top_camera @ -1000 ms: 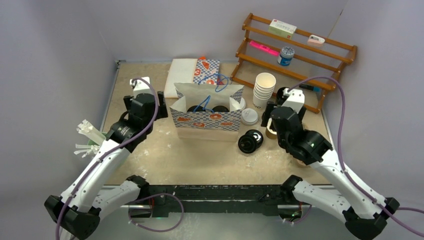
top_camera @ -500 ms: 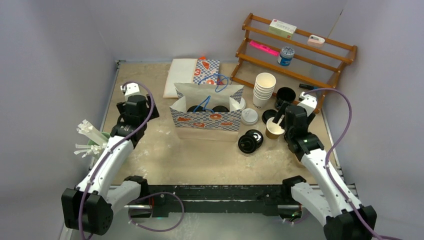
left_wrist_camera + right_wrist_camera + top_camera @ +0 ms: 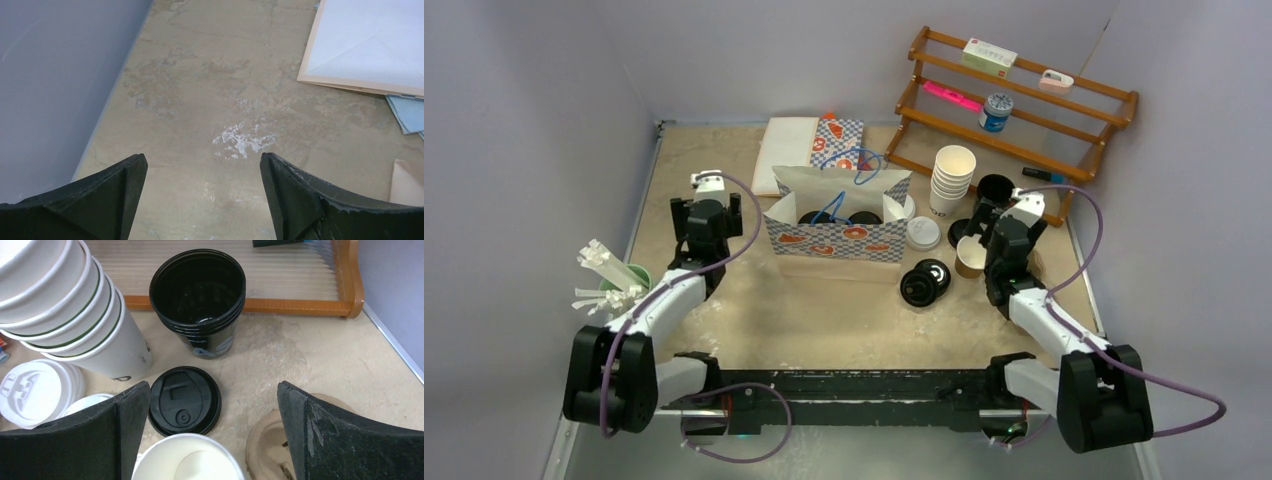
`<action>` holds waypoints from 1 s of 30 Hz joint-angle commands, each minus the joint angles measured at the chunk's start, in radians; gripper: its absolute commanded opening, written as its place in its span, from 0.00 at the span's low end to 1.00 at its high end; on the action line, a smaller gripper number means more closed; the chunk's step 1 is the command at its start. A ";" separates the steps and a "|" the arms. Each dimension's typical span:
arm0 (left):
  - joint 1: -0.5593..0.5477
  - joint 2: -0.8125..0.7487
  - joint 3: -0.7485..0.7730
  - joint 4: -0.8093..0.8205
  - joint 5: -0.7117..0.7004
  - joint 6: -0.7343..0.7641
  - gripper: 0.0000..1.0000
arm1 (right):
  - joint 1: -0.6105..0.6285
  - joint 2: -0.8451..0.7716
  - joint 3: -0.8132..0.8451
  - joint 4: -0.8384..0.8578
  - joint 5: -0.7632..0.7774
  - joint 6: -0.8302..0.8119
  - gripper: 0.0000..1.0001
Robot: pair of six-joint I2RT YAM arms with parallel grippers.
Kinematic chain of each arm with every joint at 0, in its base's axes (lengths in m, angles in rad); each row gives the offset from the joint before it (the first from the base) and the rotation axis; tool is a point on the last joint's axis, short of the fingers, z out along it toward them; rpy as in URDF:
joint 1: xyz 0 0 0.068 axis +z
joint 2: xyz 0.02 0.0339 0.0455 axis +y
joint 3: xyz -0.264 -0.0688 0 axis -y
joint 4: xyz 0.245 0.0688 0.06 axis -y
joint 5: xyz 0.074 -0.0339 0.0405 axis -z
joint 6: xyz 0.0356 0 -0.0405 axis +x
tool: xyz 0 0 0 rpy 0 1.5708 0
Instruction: Pack the takeout coffee
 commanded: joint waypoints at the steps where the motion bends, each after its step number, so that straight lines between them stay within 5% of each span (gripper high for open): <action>1: 0.038 0.080 -0.019 0.247 0.048 0.051 0.88 | -0.045 0.020 -0.065 0.264 -0.114 -0.082 0.98; 10: 0.069 0.278 -0.107 0.595 0.046 0.035 0.89 | -0.069 0.158 -0.144 0.523 -0.239 -0.161 0.98; 15: 0.082 0.326 -0.092 0.578 0.097 -0.003 0.89 | -0.070 0.238 -0.155 0.654 -0.241 -0.182 0.98; 30: 0.069 0.431 -0.268 0.957 0.211 0.072 0.88 | -0.070 0.402 -0.218 0.905 -0.289 -0.234 0.98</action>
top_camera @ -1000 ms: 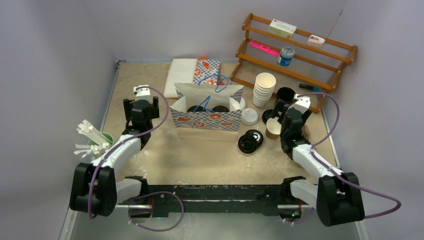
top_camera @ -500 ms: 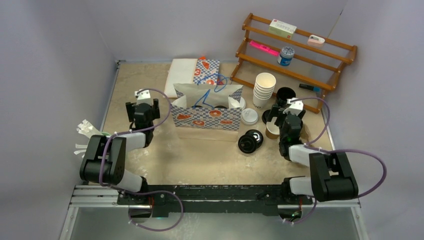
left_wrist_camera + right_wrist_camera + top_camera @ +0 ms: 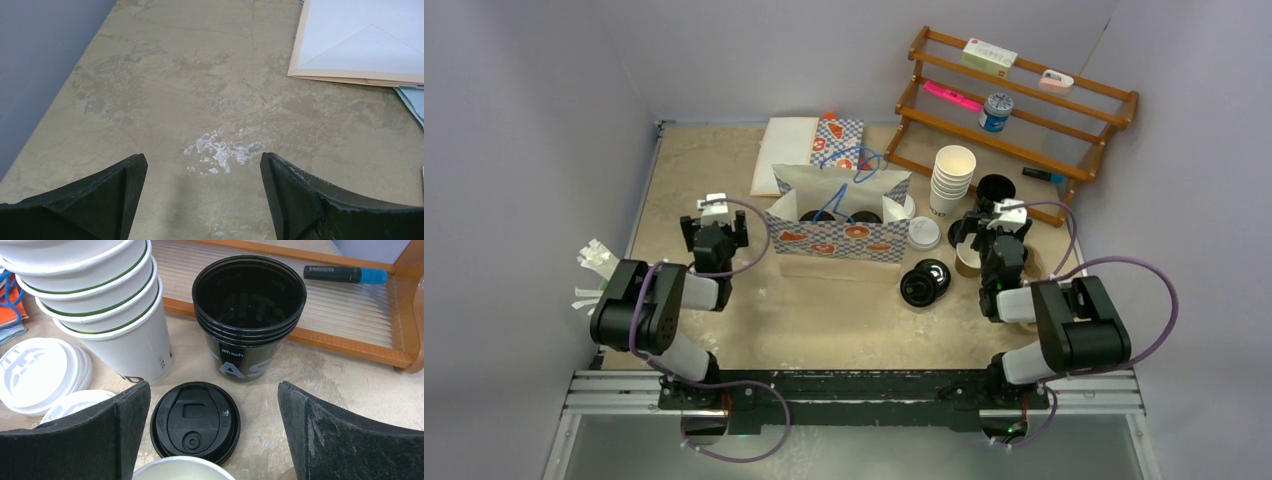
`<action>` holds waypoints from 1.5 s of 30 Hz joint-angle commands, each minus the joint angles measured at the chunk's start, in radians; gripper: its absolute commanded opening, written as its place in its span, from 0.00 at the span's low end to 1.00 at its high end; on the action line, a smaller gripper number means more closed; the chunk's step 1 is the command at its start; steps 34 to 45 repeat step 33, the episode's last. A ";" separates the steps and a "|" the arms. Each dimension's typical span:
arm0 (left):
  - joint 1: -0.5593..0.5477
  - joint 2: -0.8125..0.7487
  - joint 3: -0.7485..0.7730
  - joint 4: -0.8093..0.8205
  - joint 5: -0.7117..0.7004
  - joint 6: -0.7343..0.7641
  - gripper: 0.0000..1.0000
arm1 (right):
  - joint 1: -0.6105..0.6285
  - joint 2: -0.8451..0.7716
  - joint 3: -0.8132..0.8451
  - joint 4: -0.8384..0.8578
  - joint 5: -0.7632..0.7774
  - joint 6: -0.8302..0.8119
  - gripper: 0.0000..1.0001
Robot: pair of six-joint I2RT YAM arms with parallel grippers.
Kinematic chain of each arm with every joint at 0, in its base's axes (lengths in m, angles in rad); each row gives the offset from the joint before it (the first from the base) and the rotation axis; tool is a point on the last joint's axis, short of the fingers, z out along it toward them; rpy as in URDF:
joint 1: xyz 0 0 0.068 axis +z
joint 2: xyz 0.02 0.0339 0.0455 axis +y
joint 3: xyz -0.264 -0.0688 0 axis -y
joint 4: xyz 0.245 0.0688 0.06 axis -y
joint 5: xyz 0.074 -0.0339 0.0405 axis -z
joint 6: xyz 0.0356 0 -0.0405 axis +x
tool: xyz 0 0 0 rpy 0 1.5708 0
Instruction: Pack the takeout coffee
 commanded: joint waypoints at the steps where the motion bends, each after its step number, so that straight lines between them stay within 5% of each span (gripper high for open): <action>1: -0.013 0.039 -0.054 0.211 0.073 0.058 0.88 | -0.002 0.044 -0.029 0.152 -0.039 -0.055 0.98; 4: -0.035 0.080 -0.080 0.311 0.067 0.091 0.88 | -0.003 0.081 -0.037 0.191 -0.052 -0.065 0.98; 45: -0.033 0.069 -0.072 0.273 0.066 0.086 0.95 | -0.003 0.115 0.019 0.111 -0.026 -0.022 0.98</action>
